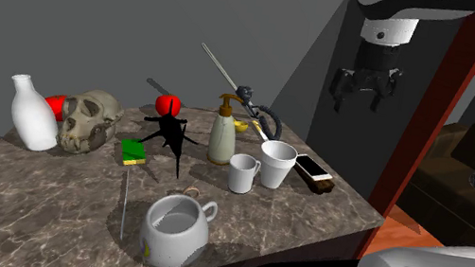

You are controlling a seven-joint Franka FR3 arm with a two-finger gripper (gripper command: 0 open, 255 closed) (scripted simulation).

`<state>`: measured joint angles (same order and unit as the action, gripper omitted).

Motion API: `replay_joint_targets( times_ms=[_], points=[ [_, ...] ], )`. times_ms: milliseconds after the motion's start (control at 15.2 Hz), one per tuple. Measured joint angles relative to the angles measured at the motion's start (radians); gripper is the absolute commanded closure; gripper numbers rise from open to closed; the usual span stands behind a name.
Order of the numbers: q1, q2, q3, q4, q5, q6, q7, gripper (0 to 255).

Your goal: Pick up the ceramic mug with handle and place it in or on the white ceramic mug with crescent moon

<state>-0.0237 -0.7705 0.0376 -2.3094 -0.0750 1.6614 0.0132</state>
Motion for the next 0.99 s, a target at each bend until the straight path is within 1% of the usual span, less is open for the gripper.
replay_joint_targets(
  times_ms=[132,396,660,990],
  points=[
    [0.003,0.010,0.009,0.001,0.005,0.006,0.010,0],
    [0.022,0.053,0.064,-0.041,0.037,0.070,0.074,0],
    [0.042,0.132,0.131,-0.064,0.070,0.150,0.150,0],
    [0.062,0.245,0.206,-0.062,0.097,0.236,0.238,0]
  ],
)
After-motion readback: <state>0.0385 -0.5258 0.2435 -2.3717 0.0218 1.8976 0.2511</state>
